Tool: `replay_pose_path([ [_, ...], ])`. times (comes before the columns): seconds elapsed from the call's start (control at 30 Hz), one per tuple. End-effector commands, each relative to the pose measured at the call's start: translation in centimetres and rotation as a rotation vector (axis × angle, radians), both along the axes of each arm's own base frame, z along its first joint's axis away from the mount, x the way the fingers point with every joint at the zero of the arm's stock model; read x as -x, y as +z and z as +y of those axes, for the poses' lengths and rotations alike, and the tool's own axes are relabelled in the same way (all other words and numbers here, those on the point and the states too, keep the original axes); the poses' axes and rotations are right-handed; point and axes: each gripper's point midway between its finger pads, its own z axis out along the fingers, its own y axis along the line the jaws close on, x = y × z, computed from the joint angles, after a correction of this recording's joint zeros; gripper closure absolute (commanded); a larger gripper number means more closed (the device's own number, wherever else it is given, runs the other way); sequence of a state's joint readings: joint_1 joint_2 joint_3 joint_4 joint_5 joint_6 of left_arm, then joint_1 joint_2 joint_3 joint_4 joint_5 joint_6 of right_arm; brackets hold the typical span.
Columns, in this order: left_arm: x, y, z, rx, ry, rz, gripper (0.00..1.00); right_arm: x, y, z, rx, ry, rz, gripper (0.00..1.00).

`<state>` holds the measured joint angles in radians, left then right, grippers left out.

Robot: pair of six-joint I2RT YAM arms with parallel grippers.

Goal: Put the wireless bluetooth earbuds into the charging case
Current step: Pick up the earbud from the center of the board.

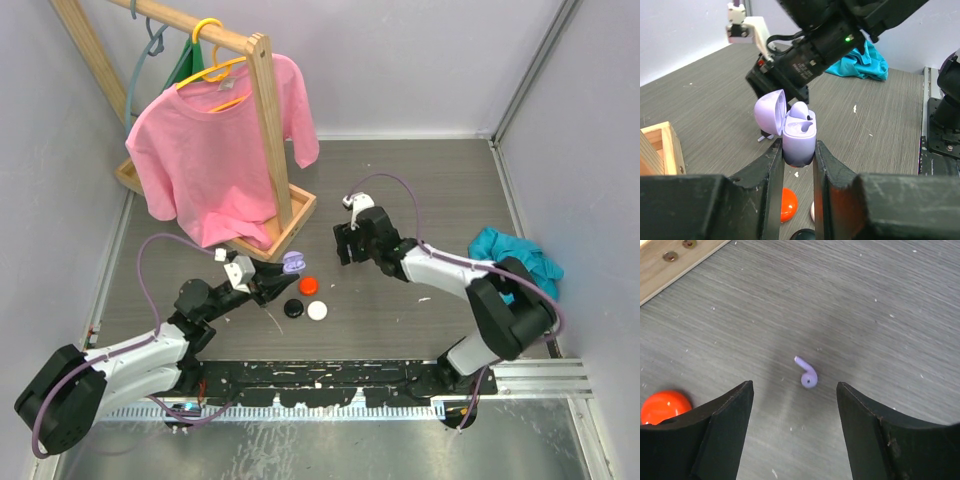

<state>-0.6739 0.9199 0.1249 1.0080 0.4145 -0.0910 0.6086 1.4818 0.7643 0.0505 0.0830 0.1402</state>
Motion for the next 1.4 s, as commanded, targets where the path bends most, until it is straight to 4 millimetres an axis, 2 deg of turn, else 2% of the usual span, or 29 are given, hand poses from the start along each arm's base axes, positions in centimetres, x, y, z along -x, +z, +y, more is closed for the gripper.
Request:
replay_pose_path([
  [0.0,-0.5,2.8,-0.1,0.047,0.011,-0.072,1.0,-3.0,0.9,2.4,-0.027,0.054,-0.041,0.28],
  [0.2,-0.5,2.8,0.0,0.046,0.016,-0.071,1.0,-4.9,-1.3,4.0,0.004,0.085,0.015,0.29],
  [0.3,-0.4,2.8,0.0,0.046,0.014,-0.072,1.0,-5.1,-2.1,4.4,0.013,0.089,0.052,0.31],
  [0.43,-0.4,3.0,0.0,0.05,0.011,-0.075,1.0,-4.2,-3.2,4.4,0.017,0.096,0.114,0.32],
  [0.67,-0.3,3.0,0.0,0.051,0.007,-0.076,1.0,-1.4,-4.7,4.6,-0.015,0.137,0.216,0.39],
  [0.83,-0.1,3.1,-0.1,0.055,-0.001,-0.077,1.0,0.4,-4.9,4.4,-0.014,0.154,0.258,0.41],
  [1.07,-0.1,3.1,-0.1,0.055,-0.003,-0.074,1.0,2.0,-4.5,2.3,0.044,0.116,0.268,0.42],
  [1.23,-0.1,3.1,-0.2,0.054,-0.004,-0.073,1.0,2.1,-4.0,1.0,0.094,0.085,0.251,0.42],
  [1.37,-0.2,3.0,-0.2,0.053,-0.002,-0.071,1.0,1.8,-2.6,1.0,0.103,0.087,0.23,0.42],
])
